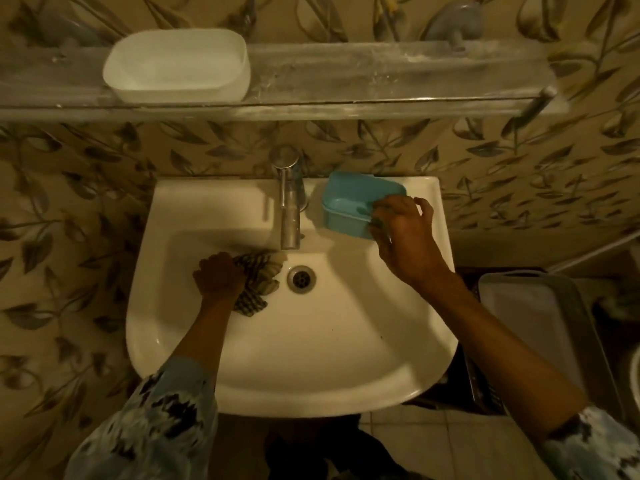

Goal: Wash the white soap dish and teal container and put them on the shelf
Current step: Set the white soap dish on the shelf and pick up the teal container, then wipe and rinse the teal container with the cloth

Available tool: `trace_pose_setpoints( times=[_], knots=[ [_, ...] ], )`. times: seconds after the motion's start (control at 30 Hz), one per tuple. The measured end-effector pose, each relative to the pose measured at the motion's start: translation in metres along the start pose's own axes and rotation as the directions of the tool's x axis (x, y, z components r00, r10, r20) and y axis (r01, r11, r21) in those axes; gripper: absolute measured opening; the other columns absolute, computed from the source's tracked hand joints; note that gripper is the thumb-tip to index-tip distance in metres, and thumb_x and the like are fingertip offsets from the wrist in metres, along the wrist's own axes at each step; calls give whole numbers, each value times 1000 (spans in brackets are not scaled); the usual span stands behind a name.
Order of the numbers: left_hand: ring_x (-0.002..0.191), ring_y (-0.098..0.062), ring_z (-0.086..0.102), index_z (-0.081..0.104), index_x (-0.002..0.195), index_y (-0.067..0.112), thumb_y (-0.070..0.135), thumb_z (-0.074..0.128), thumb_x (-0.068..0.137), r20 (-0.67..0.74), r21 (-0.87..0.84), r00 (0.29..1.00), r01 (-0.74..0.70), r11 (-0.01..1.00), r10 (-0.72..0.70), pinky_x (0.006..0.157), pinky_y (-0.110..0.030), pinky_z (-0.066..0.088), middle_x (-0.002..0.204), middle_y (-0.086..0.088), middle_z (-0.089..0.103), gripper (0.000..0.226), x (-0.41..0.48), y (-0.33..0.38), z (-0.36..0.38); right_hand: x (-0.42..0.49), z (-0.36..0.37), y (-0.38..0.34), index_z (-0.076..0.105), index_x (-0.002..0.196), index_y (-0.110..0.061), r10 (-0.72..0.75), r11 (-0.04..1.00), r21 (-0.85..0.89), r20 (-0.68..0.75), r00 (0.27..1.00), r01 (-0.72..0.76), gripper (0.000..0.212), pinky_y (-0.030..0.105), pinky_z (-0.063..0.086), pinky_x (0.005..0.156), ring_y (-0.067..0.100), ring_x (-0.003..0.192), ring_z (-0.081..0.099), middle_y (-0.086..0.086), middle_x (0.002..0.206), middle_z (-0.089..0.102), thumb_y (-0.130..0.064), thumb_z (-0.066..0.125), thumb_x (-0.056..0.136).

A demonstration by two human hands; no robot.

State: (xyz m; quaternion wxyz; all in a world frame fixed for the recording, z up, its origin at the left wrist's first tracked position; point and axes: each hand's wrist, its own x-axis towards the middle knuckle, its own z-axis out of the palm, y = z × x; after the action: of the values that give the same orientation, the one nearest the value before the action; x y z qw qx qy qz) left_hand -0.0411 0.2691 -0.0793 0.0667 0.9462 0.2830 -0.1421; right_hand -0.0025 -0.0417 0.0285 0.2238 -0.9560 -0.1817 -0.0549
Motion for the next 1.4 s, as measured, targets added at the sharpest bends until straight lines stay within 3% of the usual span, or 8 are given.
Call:
trace_pose_setpoints(
  times=[0.2, 0.47, 0.6, 0.7, 0.87, 1.0, 1.2, 1.4],
  knots=[
    [94, -33, 64, 69, 92, 0, 35, 68, 84, -4, -515, 997, -68, 854, 77, 74, -33, 48, 100, -19, 67, 37, -16, -25, -23, -38, -30, -14, 68, 94, -14, 328, 672, 687, 59, 943, -277, 10, 12, 48, 58, 1, 80, 65, -2, 89, 69, -22, 64, 91],
    [107, -12, 59, 66, 102, 14, 20, 69, 83, -314, -860, 949, -290, 419, 13, 80, -21, 53, 122, 7, 59, 21, -83, -47, -54, -83, -43, -15, 62, 117, -15, 218, -104, 882, 472, 854, -461, 34, 23, 56, 66, 15, 90, 69, 2, 103, 73, -31, 57, 87],
    [106, -16, 65, 73, 101, 18, 27, 65, 82, -294, -954, 955, -295, 51, 25, 89, -28, 54, 109, 4, 72, 22, -108, -42, -74, -98, -39, -22, 54, 128, -15, 167, -53, 873, 487, 857, -485, 62, 29, 58, 76, 20, 101, 69, 7, 111, 72, -16, 76, 70],
    [99, -15, 67, 73, 96, 21, 22, 60, 84, -273, -952, 954, -248, -182, 127, 83, -26, 56, 96, 6, 74, 17, -122, -29, -87, -106, -38, -29, 65, 117, -15, 227, 103, 873, 447, 865, -477, 39, 41, 55, 80, 23, 98, 68, 10, 109, 72, -28, 65, 80],
    [111, -15, 62, 56, 118, 24, 21, 69, 74, -358, -934, 890, -337, -121, 282, 86, -24, 54, 111, 8, 66, 47, -139, -5, -99, -115, -40, -35, 69, 106, -18, 235, 337, 857, 325, 916, -390, 29, 23, 55, 68, 10, 86, 69, 1, 94, 73, -37, 55, 88],
    [112, -17, 61, 54, 116, 27, 26, 73, 70, -387, -922, 903, -378, -84, 186, 86, -31, 56, 113, 6, 63, 49, -157, 22, -106, -118, -38, -33, 71, 89, -21, 356, 303, 894, 213, 910, -329, 19, 17, 50, 62, 5, 74, 64, -7, 79, 70, -30, 55, 88],
    [91, 3, 61, 58, 109, 20, 21, 70, 74, -461, -833, 857, -507, 220, 229, 73, -10, 50, 100, 11, 63, 37, -178, 67, -106, -115, -30, -36, 63, 53, -21, 688, 249, 927, 36, 725, -282, 25, 21, 41, 52, 5, 53, 52, -11, 52, 57, -25, 50, 74],
    [103, -9, 54, 54, 127, 10, 13, 54, 91, -304, -739, 865, -478, 474, 399, 87, -13, 45, 121, -7, 58, 37, -200, 107, -98, -113, -25, -38, 49, 47, -17, 642, 351, 917, -88, 762, -190, 29, 21, 30, 49, 6, 50, 40, -12, 49, 42, -33, 51, 71]
  ],
)
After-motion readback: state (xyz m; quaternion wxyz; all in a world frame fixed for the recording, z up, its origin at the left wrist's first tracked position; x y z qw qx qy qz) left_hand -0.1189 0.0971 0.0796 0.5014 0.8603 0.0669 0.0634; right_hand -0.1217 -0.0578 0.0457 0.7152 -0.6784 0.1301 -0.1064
